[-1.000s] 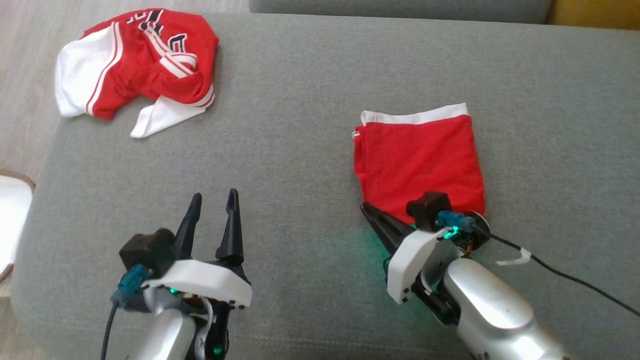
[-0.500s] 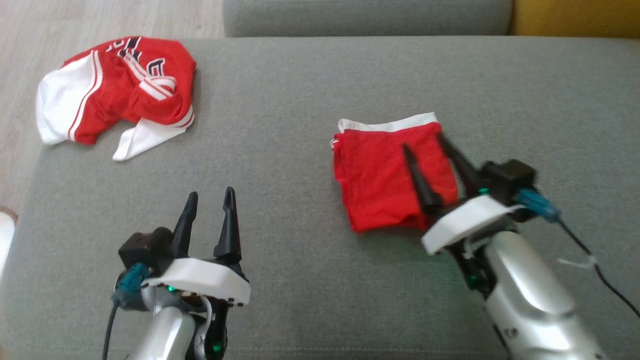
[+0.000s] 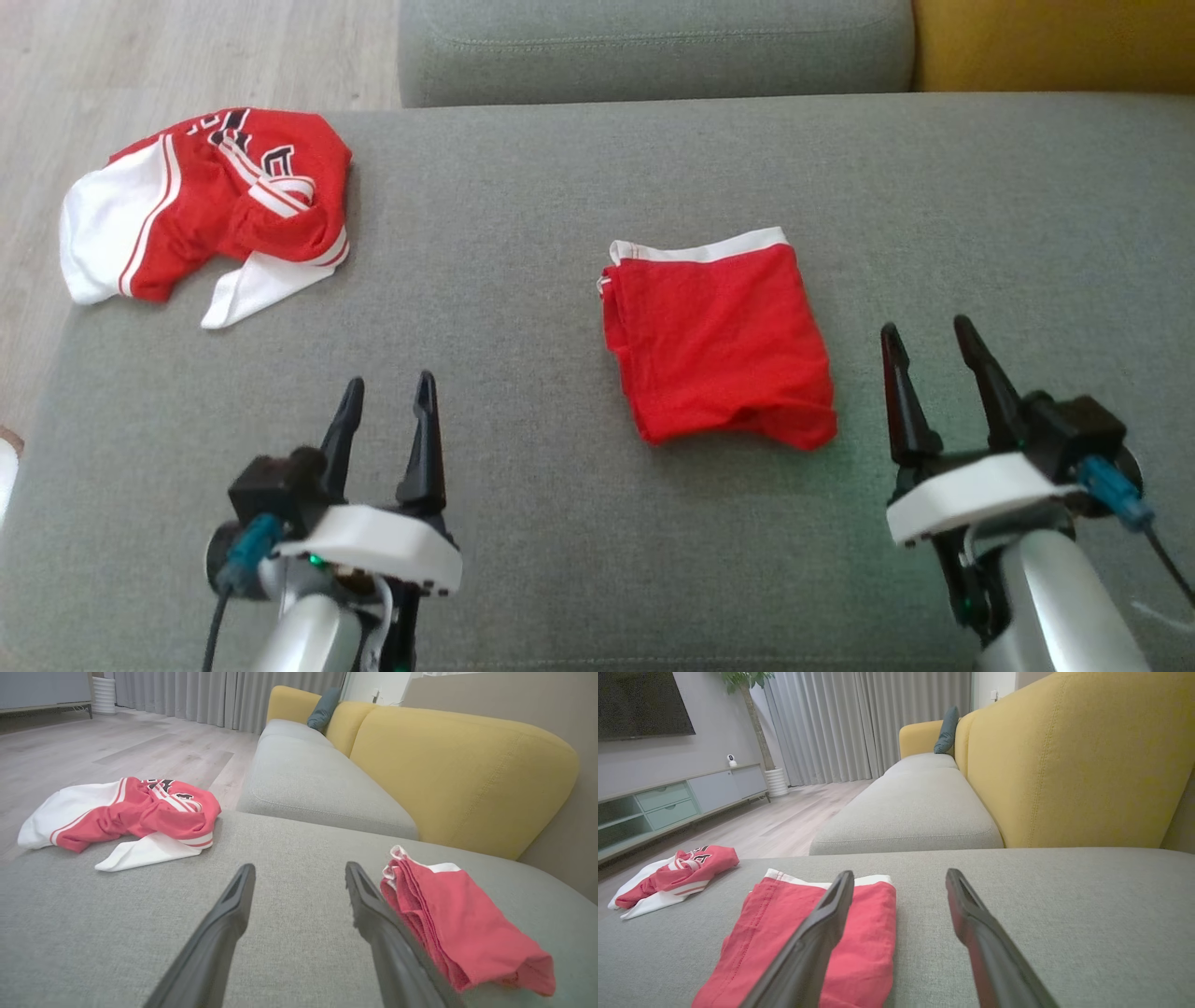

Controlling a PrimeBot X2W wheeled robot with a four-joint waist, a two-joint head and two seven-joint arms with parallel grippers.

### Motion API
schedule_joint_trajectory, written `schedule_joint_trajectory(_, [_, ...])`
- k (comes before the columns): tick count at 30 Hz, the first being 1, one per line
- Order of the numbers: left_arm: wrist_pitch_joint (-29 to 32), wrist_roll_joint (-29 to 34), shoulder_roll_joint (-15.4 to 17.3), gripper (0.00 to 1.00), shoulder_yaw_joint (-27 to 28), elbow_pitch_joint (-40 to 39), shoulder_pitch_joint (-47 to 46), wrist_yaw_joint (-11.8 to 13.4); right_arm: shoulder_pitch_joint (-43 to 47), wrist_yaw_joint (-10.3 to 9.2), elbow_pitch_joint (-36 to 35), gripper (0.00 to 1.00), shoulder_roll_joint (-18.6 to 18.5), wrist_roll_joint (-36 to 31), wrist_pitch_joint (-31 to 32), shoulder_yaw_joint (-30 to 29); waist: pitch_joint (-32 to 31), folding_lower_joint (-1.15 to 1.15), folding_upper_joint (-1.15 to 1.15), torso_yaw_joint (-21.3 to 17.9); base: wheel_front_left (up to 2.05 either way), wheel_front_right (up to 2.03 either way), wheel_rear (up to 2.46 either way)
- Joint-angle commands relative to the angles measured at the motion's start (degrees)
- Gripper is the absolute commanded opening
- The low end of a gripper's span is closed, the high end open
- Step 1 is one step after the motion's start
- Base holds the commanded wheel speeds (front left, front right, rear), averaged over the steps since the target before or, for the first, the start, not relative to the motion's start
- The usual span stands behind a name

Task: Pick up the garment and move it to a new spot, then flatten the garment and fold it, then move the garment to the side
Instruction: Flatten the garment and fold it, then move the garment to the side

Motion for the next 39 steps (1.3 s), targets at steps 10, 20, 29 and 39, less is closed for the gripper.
schedule_joint_trajectory(10, [-0.7, 2.2, -0.6, 1.00, 4.0, -0.9, 0.7, -1.4, 3.7, 0.37, -6.5, 1.00, 0.6, 1.2, 1.8, 0.5, -0.8, 0.00, 0.00, 0.1, 0.00, 0.00, 0.00])
schedule_joint_trajectory(20, [-0.7, 3.0, -1.3, 1.00, 4.7, 0.0, 1.4, -2.2, 4.8, 0.37, -7.5, 1.00, 0.6, 1.3, 2.7, 0.3, -1.4, 0.00, 0.00, 0.2, 0.00, 0.00, 0.00])
schedule_joint_trajectory(29, [-0.7, 3.5, -1.7, 1.00, 5.1, 0.3, 1.5, -2.5, 5.1, 0.37, -7.3, 1.00, 0.6, 0.3, 4.3, -0.5, -1.4, 0.00, 0.00, 0.5, 0.00, 0.00, 0.00])
schedule_joint_trajectory(39, [-0.7, 4.7, -2.2, 1.00, 4.9, -1.8, -0.3, -2.8, -1.4, 0.37, -6.7, 1.00, 0.6, -3.5, 15.9, -3.4, 3.1, 0.00, 0.00, 1.7, 0.00, 0.00, 0.00])
